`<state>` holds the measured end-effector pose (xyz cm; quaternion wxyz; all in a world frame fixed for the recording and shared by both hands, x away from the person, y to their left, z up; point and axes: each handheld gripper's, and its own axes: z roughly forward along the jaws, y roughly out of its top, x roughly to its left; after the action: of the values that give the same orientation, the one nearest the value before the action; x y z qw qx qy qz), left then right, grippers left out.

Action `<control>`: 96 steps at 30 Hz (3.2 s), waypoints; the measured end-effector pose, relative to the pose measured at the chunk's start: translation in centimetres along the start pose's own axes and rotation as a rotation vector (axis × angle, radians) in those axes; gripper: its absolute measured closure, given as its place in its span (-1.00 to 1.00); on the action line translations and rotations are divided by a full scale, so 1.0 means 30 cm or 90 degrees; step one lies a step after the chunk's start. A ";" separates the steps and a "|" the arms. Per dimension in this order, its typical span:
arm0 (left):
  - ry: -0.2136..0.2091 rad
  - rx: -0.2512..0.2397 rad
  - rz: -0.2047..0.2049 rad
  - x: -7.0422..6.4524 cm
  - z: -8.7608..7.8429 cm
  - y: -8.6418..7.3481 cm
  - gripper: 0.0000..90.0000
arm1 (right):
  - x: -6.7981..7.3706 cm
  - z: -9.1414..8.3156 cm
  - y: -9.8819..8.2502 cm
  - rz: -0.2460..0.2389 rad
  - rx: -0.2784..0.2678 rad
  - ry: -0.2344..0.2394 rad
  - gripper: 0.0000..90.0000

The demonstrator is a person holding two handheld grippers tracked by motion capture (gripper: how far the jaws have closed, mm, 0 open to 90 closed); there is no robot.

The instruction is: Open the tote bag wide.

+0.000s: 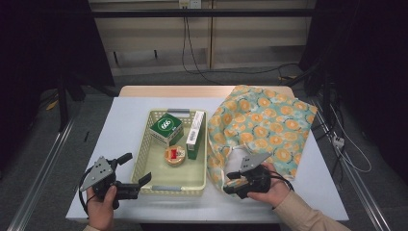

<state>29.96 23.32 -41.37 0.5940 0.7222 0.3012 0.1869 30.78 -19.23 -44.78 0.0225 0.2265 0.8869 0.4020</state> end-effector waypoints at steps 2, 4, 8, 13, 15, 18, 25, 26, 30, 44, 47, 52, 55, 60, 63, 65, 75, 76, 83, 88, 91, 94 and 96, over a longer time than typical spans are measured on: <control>-0.001 0.000 0.000 0.001 0.001 0.000 -0.95 | 0.006 0.021 -0.005 -0.018 0.017 -0.006 0.06; -0.001 -0.003 0.000 0.003 0.001 0.001 -0.95 | 0.008 0.020 -0.002 -0.036 0.023 -0.018 0.19; -0.001 -0.003 -0.004 0.008 0.007 0.000 -0.95 | -0.005 0.013 -0.007 -0.043 0.021 -0.040 0.65; -0.007 -0.004 -0.004 0.011 0.017 0.001 -0.95 | -0.029 0.005 -0.008 -0.010 0.019 -0.041 0.86; -0.007 -0.004 -0.004 0.014 0.019 0.000 -0.95 | -0.037 -0.002 -0.005 -0.012 0.025 -0.056 0.88; -0.007 -0.007 -0.006 0.020 0.023 0.000 -0.95 | -0.063 -0.029 0.001 0.015 -0.001 -0.049 0.88; 0.001 -0.003 -0.007 0.024 0.006 -0.008 -0.95 | -0.138 -0.110 0.032 0.050 -0.056 -0.078 0.89; 0.002 -0.004 -0.009 0.022 0.002 -0.007 -0.95 | -0.151 -0.121 0.036 0.053 -0.064 -0.084 0.89; 0.006 -0.006 -0.012 0.022 -0.007 -0.011 -0.95 | -0.215 -0.162 0.036 0.082 -0.082 -0.107 0.89; 0.011 -0.005 -0.019 0.028 -0.022 -0.018 -0.95 | -0.449 -0.229 0.018 0.172 -0.104 -0.180 0.88; 0.012 -0.005 -0.019 0.026 -0.030 -0.020 -0.95 | -0.484 -0.227 0.010 0.189 -0.106 -0.192 0.88; 0.017 -0.011 -0.024 0.030 -0.036 -0.020 -0.95 | -0.535 -0.212 -0.014 0.204 -0.094 -0.213 0.88; 0.015 -0.008 -0.026 0.027 -0.032 -0.022 -0.95 | -0.560 -0.205 -0.028 0.213 -0.077 -0.236 0.88; 0.016 -0.007 -0.025 0.032 -0.032 -0.024 -0.95 | -0.563 -0.203 -0.034 0.213 -0.075 -0.248 0.75; 0.014 -0.005 -0.026 0.031 -0.028 -0.028 -0.95 | -0.550 -0.212 -0.024 0.198 -0.068 -0.270 0.50; 0.011 -0.003 -0.024 0.030 -0.026 -0.027 -0.95 | -0.539 -0.222 -0.017 0.190 -0.073 -0.279 0.41; 0.014 -0.007 -0.029 0.037 -0.023 -0.023 -0.95 | -0.434 -0.242 0.046 0.127 -0.075 -0.265 0.13; 0.014 -0.007 -0.029 0.035 -0.024 -0.023 -0.95 | -0.421 -0.238 0.050 0.119 -0.073 -0.255 0.13; 0.010 -0.003 -0.022 0.022 -0.017 -0.019 -0.95 | -0.375 -0.167 0.019 0.090 -0.045 -0.192 0.40; 0.011 -0.006 -0.026 0.027 -0.015 -0.020 -0.95 | -0.373 -0.113 -0.010 0.069 0.011 -0.213 0.56; 0.010 -0.005 -0.025 0.028 -0.014 -0.021 -0.95 | -0.390 -0.097 -0.020 0.079 0.009 -0.209 0.90; 0.009 -0.005 -0.024 0.029 -0.014 -0.021 -0.95 | -0.397 -0.079 -0.023 0.082 0.016 -0.208 1.00; 0.011 -0.006 -0.025 0.032 -0.014 -0.021 -0.95 | -0.393 -0.076 -0.027 0.090 0.015 -0.198 1.00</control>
<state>30.26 24.34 -41.98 0.5980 0.7118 0.3198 0.1829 40.53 -26.23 -45.50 0.1283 0.3483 0.8590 0.3526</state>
